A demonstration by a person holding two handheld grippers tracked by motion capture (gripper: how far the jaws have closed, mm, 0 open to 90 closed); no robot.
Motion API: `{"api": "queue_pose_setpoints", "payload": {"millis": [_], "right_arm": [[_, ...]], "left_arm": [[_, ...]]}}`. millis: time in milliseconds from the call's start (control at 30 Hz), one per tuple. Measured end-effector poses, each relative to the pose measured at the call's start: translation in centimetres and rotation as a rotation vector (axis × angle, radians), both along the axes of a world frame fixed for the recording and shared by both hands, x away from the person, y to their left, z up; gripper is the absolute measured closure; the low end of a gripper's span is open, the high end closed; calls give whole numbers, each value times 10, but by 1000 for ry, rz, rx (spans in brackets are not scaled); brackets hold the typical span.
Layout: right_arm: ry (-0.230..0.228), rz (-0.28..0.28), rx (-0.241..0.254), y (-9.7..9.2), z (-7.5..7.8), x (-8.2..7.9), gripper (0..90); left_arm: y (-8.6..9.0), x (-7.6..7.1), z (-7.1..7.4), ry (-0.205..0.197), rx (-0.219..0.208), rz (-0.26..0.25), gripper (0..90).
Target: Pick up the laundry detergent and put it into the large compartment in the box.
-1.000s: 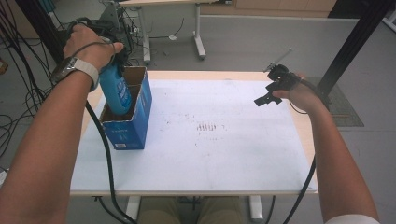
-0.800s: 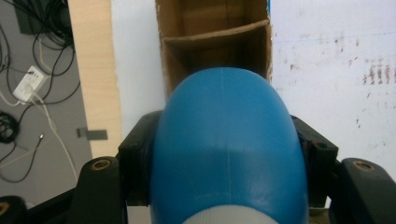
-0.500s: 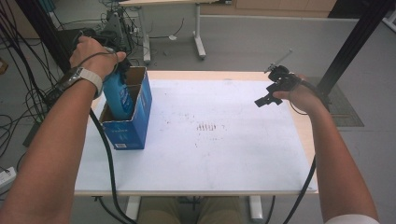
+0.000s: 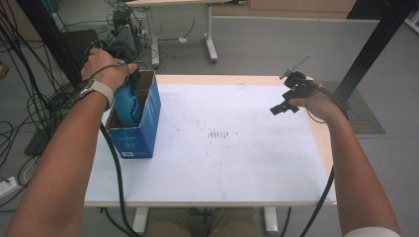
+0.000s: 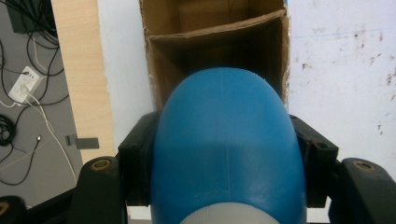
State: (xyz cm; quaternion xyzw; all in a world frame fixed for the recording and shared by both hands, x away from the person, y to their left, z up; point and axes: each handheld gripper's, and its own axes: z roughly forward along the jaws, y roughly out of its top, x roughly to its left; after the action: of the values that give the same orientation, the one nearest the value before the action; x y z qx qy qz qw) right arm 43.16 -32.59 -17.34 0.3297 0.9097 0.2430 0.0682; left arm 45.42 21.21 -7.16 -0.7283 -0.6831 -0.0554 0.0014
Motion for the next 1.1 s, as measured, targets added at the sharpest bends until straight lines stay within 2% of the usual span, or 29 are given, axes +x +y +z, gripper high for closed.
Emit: {"api": "queue_pose_setpoints", "payload": {"millis": [367,733,1100], "right_arm": [[6,-6,-7,2,-1,0,108],[10,-7,-8,2,-3,1,108],[17,-6,-12,3,-6,1,108]], "left_arm": [[2,0,-15,-6,3,-5,374],[0,6,-33,22,12,-19,374],[-3,6,-44,14,16,-34,374]]}}
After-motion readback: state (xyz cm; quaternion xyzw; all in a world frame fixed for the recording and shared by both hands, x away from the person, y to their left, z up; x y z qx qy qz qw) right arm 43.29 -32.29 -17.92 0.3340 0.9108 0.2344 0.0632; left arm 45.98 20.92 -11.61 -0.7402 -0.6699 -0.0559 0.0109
